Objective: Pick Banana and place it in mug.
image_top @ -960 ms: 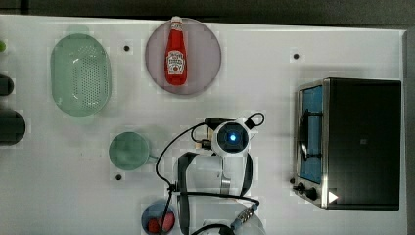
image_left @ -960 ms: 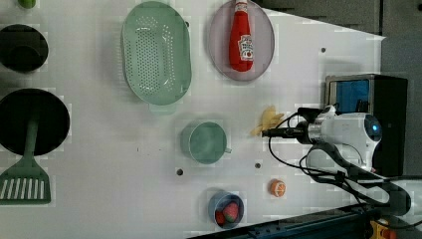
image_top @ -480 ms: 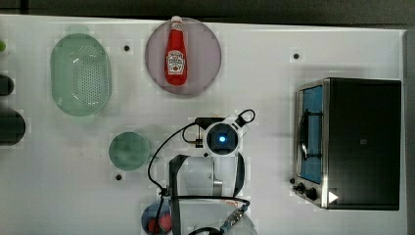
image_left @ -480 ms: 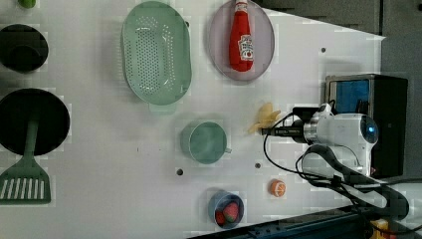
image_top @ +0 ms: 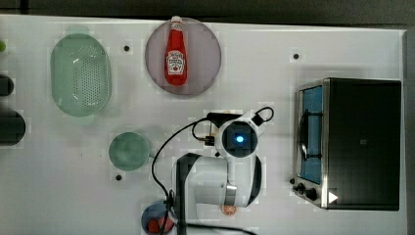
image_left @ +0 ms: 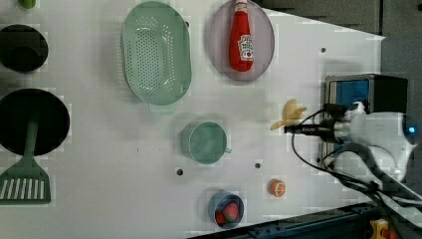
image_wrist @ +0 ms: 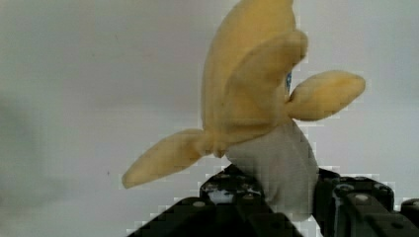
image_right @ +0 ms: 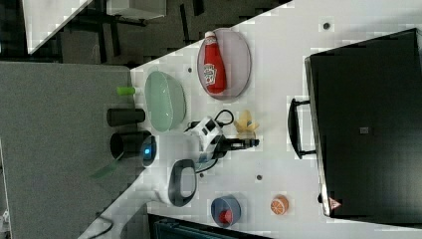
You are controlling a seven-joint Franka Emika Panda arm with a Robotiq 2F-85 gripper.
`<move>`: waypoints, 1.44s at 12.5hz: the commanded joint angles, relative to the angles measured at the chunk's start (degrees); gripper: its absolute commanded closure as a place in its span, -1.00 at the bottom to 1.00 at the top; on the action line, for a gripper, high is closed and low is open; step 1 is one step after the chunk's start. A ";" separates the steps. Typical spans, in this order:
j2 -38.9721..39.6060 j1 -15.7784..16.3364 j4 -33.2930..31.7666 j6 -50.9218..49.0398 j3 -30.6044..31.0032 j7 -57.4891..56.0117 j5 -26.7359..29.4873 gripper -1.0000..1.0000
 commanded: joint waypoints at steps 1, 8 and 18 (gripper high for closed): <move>-10.38 0.97 2.11 -8.27 0.16 -1.12 0.99 0.46; -25.72 2.38 7.05 -32.77 2.83 1.61 0.99 0.46; -18.36 4.82 7.32 -24.96 26.16 39.67 9.43 0.46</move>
